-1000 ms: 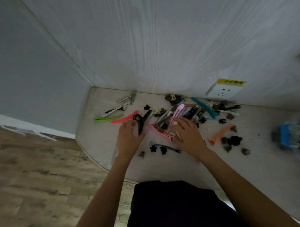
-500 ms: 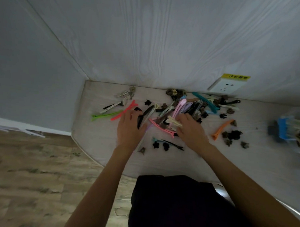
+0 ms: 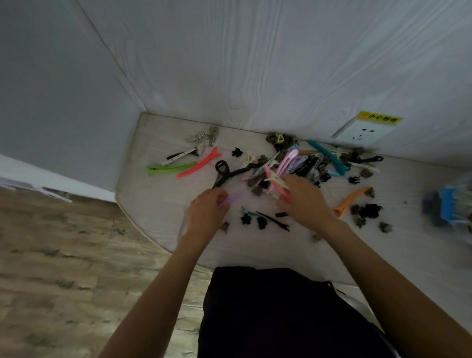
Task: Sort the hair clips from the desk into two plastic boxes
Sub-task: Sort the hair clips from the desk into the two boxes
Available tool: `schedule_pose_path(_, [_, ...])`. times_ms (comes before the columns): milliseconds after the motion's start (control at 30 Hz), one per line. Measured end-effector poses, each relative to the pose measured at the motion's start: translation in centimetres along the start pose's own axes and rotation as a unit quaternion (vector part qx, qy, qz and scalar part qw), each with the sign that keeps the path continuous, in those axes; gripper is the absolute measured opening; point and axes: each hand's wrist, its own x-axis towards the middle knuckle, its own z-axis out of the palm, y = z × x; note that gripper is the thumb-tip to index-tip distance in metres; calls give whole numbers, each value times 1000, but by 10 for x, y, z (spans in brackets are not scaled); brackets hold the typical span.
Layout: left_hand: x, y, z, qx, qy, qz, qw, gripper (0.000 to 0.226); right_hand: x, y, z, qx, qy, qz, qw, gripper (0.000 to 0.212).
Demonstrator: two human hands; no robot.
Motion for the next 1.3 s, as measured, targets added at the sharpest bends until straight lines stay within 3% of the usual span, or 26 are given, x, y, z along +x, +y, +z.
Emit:
schedule_pose_path(133, [-8,1,2,5,38,10,999,16,19,21,-20,-46,39,3,998,31])
schedule_pose_path(233, [-11,2,8,33,9,-17,999,20,43,26,-16,-101,27,-22,994,40])
schedule_pose_path(500, [-3,14,15,68,-25,-59,996,22,63,20,-5,-243,-1,-79,967,21])
schedule_pose_path(600, [-1,18,16,98,-39,-60,993,22,62,23,-1,-259,0,-105,960,27])
schedule_pose_path(800, [-3,22,10,149,-46,-28,987,26,56,26,-4,-205,36,-139,968,26])
schedule_pose_path(900, [-5,22,7,118,19,49,992,23,42,26,-18,-126,96,-141,977,22])
schedule_pose_path(1000, [-1,27,8,111,52,145,982,20,19,27,-32,-10,132,-90,987,20])
schedule_pose_path(1100, [2,36,16,120,8,183,976,25,-4,28,-37,37,92,-30,995,26])
schedule_pose_path(1300, [4,40,34,198,-72,208,955,33,-39,36,-10,-50,-55,6,997,32])
